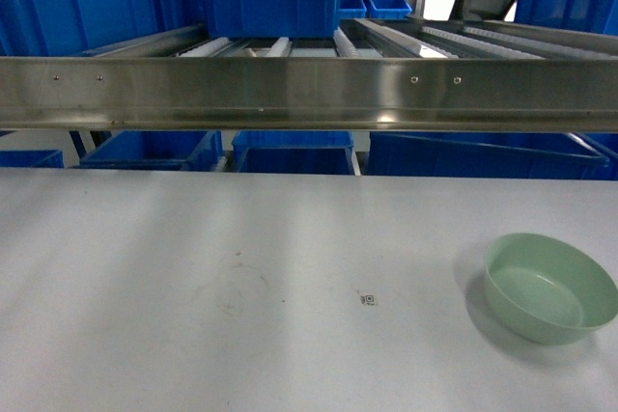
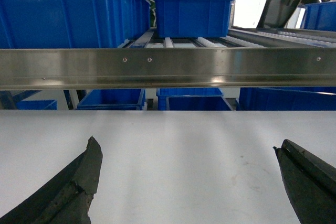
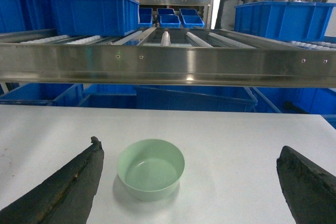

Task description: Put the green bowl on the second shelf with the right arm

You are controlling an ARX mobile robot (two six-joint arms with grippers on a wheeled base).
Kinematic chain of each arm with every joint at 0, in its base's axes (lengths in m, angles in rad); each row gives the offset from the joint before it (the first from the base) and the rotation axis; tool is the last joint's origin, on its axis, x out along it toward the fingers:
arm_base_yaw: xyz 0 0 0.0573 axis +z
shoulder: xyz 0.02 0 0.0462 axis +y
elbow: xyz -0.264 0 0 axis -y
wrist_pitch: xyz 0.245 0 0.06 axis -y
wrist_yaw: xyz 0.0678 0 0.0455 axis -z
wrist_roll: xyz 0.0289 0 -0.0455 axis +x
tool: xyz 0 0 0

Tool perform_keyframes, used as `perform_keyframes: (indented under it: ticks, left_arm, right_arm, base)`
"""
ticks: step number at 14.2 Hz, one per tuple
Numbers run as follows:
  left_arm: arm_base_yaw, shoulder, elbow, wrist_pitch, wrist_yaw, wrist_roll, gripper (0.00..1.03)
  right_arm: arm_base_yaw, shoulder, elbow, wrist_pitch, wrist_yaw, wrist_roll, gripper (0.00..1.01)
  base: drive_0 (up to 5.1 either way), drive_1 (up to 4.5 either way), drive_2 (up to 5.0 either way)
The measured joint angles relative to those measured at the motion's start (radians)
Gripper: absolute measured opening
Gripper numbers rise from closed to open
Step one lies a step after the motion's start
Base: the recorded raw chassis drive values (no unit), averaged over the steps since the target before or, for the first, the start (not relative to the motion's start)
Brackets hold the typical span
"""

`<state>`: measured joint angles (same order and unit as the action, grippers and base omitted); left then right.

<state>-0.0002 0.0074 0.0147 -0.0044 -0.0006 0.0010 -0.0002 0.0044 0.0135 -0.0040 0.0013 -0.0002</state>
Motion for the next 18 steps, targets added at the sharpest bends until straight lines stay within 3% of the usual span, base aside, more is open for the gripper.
perform_keyframes:
  ticks: [13,14,16,18]
  left_arm:
    - [0.000,0.000,0.000,0.000,0.000,0.000,0.98]
    - [0.000,0.000,0.000,0.000,0.000,0.000,0.98]
    - [0.000,0.000,0.000,0.000,0.000,0.000,0.98]
    - [0.000,0.000,0.000,0.000,0.000,0.000,0.98]
  right_arm:
    - [0.000,0.000,0.000,0.000,0.000,0.000,0.98]
    - [0.041,0.006,0.000,0.021,0.036,-0.004,0.98]
    - [0.200,0.055,-0.001,0.074,0.132,-0.024,0.98]
    - [0.267,0.193,0.000,0.174,0.205,-0.031,0.98]
  base:
    - [0.0,0.00,0.0]
    - [0.0,0.00,0.0]
    - [0.0,0.00,0.0]
    - [0.0,0.00,0.0]
